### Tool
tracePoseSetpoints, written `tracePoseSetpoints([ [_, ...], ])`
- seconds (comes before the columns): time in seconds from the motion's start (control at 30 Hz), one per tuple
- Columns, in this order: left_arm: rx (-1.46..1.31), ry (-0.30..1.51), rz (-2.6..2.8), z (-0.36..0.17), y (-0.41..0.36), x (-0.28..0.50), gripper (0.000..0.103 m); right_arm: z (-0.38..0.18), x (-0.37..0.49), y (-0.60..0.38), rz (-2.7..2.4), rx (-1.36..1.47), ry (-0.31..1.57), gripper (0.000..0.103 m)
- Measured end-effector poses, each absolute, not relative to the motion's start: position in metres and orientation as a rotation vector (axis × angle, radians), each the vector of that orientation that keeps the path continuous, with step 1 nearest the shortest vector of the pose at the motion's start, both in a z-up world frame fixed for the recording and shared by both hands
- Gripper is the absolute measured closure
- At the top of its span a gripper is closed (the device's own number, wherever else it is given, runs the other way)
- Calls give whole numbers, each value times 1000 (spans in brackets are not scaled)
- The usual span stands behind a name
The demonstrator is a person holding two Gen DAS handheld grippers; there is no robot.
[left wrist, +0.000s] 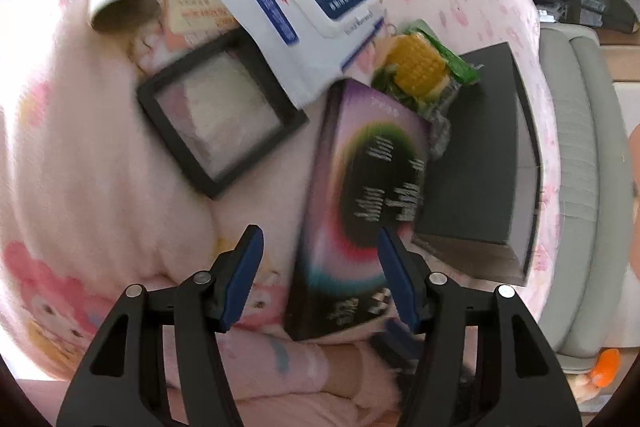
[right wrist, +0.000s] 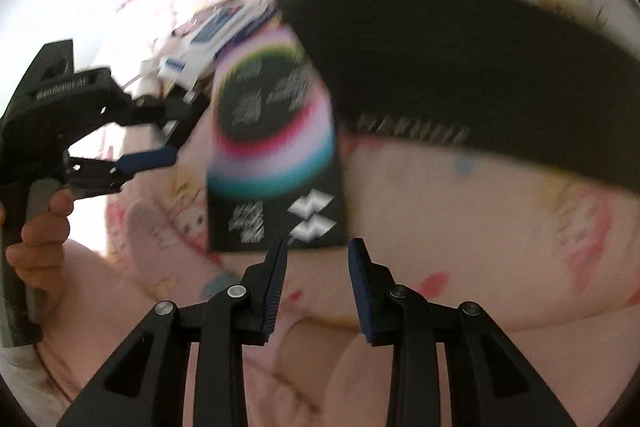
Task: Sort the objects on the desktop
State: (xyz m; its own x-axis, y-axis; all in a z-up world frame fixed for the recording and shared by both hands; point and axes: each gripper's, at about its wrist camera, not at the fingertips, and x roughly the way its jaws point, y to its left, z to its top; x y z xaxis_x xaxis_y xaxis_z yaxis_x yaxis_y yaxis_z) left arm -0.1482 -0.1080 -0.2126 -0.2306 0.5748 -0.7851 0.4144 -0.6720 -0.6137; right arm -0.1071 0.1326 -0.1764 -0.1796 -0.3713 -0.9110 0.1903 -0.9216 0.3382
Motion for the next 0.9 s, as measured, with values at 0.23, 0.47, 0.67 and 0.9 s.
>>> tracePoseSetpoints([
  [0.23, -1996, -1130, 2018, -231, -90, -146, 43, -190, -106, 132, -2121, 1799, -270, 74],
  [0.47, -2004, -1050, 2042, -230, -81, -152, 42, -170, -123, 158, -2305, 1728, -233, 73],
  [0.67, -1979, -1072, 1990, -229, -80, -150, 38, -181, -129, 148, -2166, 1691, -360, 71],
  [0.9, -1939, -1119, 2018, -223, -87, -149, 35, -166, -105, 140, -2119, 1619, -323, 69],
])
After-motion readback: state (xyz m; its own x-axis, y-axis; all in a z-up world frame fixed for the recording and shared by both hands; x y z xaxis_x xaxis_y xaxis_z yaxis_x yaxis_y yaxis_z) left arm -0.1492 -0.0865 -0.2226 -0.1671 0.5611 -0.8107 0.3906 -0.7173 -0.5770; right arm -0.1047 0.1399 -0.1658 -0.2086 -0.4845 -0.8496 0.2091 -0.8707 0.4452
